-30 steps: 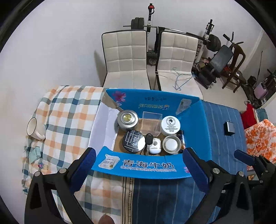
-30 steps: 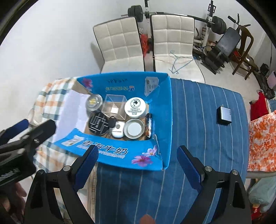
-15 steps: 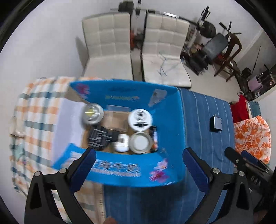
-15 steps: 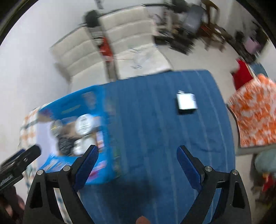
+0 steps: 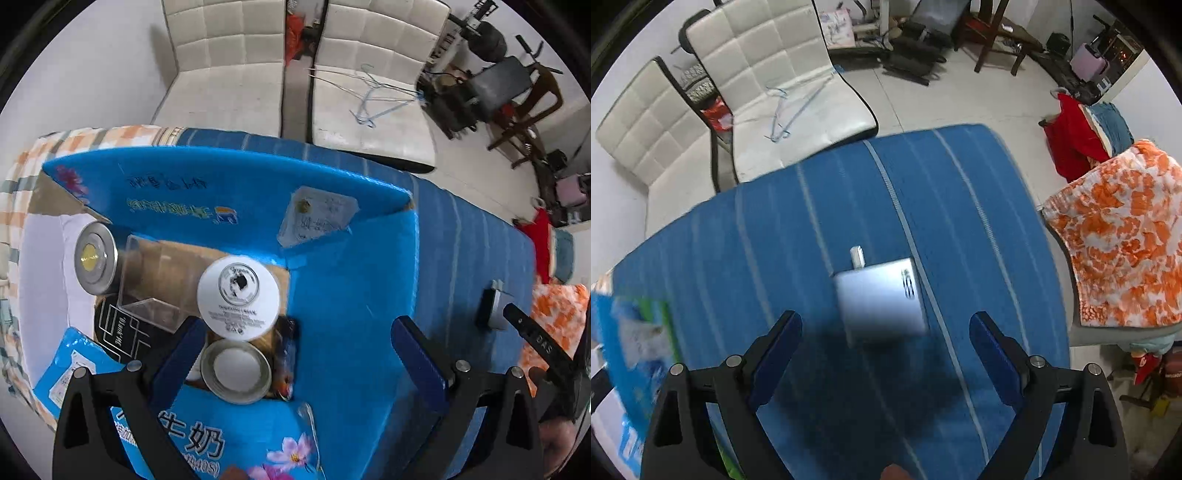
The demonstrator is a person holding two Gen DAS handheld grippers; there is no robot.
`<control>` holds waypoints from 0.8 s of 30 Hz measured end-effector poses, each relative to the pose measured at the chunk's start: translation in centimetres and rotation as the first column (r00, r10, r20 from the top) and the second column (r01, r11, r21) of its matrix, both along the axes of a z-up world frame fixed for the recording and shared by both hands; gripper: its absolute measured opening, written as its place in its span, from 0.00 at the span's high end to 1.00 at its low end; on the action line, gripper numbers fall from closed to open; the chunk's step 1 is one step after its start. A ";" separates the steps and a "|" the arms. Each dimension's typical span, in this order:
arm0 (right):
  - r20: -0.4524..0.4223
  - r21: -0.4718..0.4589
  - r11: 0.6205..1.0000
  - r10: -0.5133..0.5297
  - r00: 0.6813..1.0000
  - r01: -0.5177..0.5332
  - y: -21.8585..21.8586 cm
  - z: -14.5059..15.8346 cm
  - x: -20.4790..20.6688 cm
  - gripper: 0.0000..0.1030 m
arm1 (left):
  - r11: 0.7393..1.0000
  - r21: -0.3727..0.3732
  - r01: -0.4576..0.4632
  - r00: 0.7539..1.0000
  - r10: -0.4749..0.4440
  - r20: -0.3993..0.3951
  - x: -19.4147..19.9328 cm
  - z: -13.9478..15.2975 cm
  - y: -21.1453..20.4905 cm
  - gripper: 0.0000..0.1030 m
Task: Organize rigid objects
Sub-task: 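Move the right tool to the grey power adapter on the table, then grasp the grey power adapter with the right tool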
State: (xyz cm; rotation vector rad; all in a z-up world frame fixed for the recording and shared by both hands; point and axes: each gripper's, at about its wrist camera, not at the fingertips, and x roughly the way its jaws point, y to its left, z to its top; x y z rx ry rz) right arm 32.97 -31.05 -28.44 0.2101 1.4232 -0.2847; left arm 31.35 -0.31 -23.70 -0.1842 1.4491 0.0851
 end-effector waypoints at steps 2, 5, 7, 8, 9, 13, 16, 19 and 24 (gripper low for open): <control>-0.023 -0.004 1.000 -0.003 1.000 0.003 -0.3 -1.9 1.1 0.08 | 1.000 0.014 -0.002 1.000 0.002 0.004 0.5 -0.1 -0.1 0.00; -0.064 0.017 0.999 -0.026 0.998 0.027 -0.5 -4.2 2.0 0.17 | 1.000 0.020 -0.006 1.000 0.006 0.003 1.2 -0.2 -0.1 0.00; -0.084 0.038 0.998 -0.041 0.996 0.044 -0.6 -5.4 2.1 0.35 | 0.999 0.033 0.001 1.000 -0.001 0.002 1.5 -0.3 0.0 0.00; -0.060 0.029 0.998 -0.048 0.997 0.050 -0.6 -5.2 2.0 0.38 | 0.999 0.039 0.006 1.000 -0.006 0.003 1.6 -0.4 0.0 0.00; -0.057 0.016 0.999 -0.040 0.998 0.041 -0.4 -5.3 2.0 0.38 | 0.999 0.046 0.012 1.000 -0.012 0.003 1.7 -0.4 -0.1 0.00; -0.049 0.014 0.999 -0.032 0.998 0.032 0.1 -5.1 1.3 0.40 | 0.997 0.067 0.032 0.999 -0.032 0.010 1.5 -0.3 -0.3 0.00; -0.036 0.039 0.999 -0.015 0.999 0.016 1.1 -4.1 0.0 0.40 | 0.995 0.084 0.049 0.998 -0.052 0.030 1.0 0.2 -0.6 0.00; 0.004 0.079 0.997 0.000 1.000 0.000 2.4 -1.7 -1.8 0.40 | 0.992 0.100 0.083 0.995 -0.088 0.052 0.0 1.0 -1.2 0.00; 0.107 0.128 0.990 0.037 0.994 -0.051 5.5 3.9 -5.3 0.40 | 0.989 0.091 0.119 0.986 -0.128 0.102 -2.8 3.4 -0.5 0.00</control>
